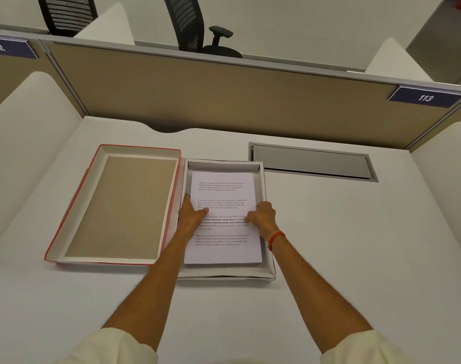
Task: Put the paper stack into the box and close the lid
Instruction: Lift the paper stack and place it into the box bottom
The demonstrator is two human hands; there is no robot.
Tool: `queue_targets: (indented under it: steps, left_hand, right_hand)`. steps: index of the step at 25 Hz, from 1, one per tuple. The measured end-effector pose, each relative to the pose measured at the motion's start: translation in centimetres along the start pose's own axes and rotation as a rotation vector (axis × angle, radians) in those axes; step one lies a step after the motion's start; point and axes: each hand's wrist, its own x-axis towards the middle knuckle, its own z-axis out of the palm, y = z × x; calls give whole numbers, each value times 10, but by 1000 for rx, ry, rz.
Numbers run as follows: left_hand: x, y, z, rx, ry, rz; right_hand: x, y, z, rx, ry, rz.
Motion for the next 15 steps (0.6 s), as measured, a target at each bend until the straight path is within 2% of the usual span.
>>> queue_targets:
  steps: [4, 7, 9, 10, 11, 13, 15]
  left_hand:
    - [-2, 6, -8, 65, -51, -11]
    - [-10, 18, -11, 231, -59, 98]
    - [-24, 33, -12, 210, -52, 190]
    - [-31, 38, -13, 124, -63, 159]
    - [-39, 42, -16, -34, -95, 60]
    - [-58, 44, -20, -474, -235, -263]
    - [-77, 36, -17, -726, -382, -575]
  right_hand:
    - [0, 2, -3, -19, -7, -37]
    - [1, 4, -5, -48, -33, -71]
    - [3, -1, -8, -93, -34, -117]
    - [5, -8, -12, -107, -19, -156]
    - [10, -16, -15, -106, -8, -195]
    - [18, -37, -25, -35, -25, -276]
    - [26, -57, -32, -62, -61, -374]
